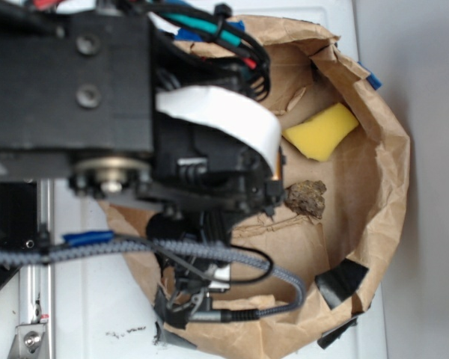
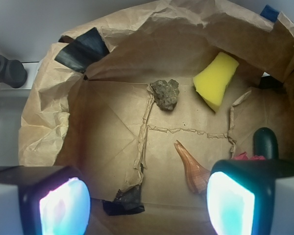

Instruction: Grab the rock.

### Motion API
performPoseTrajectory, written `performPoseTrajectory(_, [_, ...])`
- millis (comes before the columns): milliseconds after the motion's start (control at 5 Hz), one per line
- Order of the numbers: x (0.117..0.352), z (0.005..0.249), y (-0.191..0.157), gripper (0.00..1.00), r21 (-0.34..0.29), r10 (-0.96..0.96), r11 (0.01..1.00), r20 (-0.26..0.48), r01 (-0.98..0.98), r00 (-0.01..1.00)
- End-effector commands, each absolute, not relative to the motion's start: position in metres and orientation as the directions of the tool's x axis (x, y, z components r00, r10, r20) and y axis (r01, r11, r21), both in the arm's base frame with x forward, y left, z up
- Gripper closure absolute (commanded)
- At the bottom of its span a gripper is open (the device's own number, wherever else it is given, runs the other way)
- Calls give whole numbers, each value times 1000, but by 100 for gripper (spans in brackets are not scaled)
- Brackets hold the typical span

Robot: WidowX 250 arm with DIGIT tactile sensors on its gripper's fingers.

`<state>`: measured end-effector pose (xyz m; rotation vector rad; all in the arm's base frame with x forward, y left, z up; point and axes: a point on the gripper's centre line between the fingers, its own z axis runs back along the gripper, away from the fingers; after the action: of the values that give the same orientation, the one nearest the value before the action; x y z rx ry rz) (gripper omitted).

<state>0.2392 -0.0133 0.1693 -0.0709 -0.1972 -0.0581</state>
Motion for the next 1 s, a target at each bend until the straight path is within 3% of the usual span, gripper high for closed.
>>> performPoseTrajectory(0, [276, 136, -6, 0, 11, 67, 997, 247, -72, 967])
performPoseTrajectory(200, [294, 93, -1, 0, 40, 129, 989, 227, -142, 965])
performPoseTrajectory(400, [307, 66, -5, 0, 31, 152, 986, 225, -163, 962])
performPoseTrajectory(800, [334, 53, -11, 0, 7, 83, 996, 331, -90, 940])
